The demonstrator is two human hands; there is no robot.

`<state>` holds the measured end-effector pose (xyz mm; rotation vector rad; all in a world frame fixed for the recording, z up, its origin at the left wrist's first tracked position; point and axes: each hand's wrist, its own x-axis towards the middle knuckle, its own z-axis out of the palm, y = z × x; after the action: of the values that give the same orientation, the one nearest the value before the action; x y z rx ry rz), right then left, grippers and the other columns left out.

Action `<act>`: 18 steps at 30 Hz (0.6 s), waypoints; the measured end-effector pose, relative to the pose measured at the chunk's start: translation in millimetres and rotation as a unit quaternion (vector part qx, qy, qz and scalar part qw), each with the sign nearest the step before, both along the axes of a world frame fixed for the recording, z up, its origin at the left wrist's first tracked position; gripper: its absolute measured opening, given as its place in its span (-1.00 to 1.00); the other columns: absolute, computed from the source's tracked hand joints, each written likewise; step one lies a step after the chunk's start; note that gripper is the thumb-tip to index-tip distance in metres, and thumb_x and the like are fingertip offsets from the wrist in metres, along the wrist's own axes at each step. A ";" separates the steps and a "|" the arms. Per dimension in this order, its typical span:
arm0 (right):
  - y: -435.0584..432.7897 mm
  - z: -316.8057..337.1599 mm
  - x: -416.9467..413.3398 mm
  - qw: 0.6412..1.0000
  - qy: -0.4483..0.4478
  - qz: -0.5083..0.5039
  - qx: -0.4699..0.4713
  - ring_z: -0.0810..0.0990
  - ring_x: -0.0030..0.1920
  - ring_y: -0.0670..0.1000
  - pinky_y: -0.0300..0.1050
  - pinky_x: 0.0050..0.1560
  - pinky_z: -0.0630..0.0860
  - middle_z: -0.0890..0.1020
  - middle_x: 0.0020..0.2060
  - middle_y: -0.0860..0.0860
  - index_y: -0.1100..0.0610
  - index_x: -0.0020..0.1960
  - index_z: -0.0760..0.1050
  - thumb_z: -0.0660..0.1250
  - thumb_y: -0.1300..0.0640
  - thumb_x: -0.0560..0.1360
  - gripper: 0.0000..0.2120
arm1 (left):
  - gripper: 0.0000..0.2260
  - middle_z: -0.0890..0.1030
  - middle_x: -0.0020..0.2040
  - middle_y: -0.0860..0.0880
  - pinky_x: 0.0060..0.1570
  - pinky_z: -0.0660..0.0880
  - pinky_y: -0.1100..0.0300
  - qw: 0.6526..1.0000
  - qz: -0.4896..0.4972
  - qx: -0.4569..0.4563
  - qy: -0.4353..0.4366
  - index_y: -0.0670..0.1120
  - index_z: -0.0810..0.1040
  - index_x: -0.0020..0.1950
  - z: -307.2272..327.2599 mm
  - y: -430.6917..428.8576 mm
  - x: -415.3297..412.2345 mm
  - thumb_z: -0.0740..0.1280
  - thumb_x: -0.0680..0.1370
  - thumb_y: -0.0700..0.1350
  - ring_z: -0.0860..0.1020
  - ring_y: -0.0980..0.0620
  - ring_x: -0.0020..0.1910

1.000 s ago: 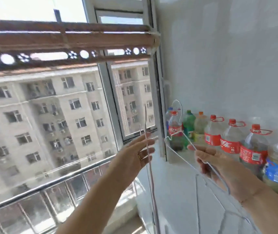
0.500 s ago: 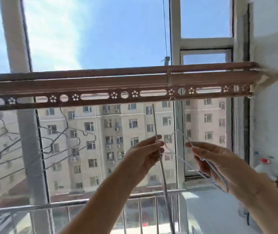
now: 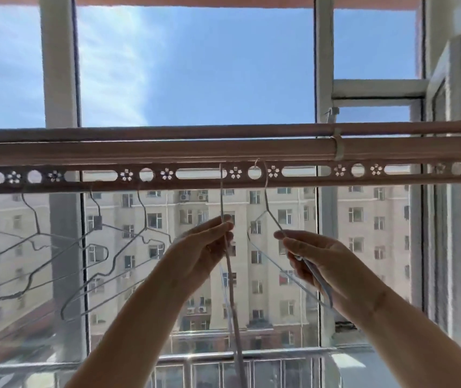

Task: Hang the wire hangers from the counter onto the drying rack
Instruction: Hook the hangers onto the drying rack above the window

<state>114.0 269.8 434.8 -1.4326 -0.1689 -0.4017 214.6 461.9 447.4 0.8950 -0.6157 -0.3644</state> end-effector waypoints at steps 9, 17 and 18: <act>1.3 -7.7 38.2 0.999 0.022 -0.027 0.026 0.45 -0.39 -0.09 -0.30 -0.35 0.44 0.55 -0.43 0.00 0.24 -0.02 0.62 0.32 0.27 0.45 -0.85 | -0.80 0.62 -0.24 -0.13 -0.36 0.57 0.34 0.999 0.027 -0.001 0.025 -0.30 0.58 0.00 -0.1 1.0 42.6 0.30 0.40 -0.36 0.60 0.08 -0.35; -9.9 -20.6 55.5 0.998 0.023 -0.007 0.052 0.46 -0.43 -0.11 -0.33 -0.40 0.45 0.54 -0.42 0.01 0.24 -0.01 0.61 0.34 0.19 0.42 -0.80 | -0.79 0.60 -0.25 -0.12 -0.38 0.56 0.31 0.999 0.028 0.014 0.021 -0.29 0.55 0.06 -15.4 -5.6 64.3 0.30 0.45 -0.27 0.58 0.07 -0.34; -11.4 -22.3 56.6 0.998 0.022 -0.005 0.059 0.46 -0.43 -0.11 -0.33 -0.41 0.44 0.55 -0.41 0.01 0.24 -0.01 0.61 0.35 0.14 0.40 -0.76 | -0.80 0.60 -0.24 -0.11 -0.37 0.56 0.30 0.999 0.033 0.017 0.017 -0.28 0.56 0.05 -18.3 -5.8 66.2 0.29 0.47 -0.23 0.57 0.06 -0.32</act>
<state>170.7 258.4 412.4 -1.3250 -0.1010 -0.3824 280.8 456.1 429.1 0.9378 -0.5488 -0.3318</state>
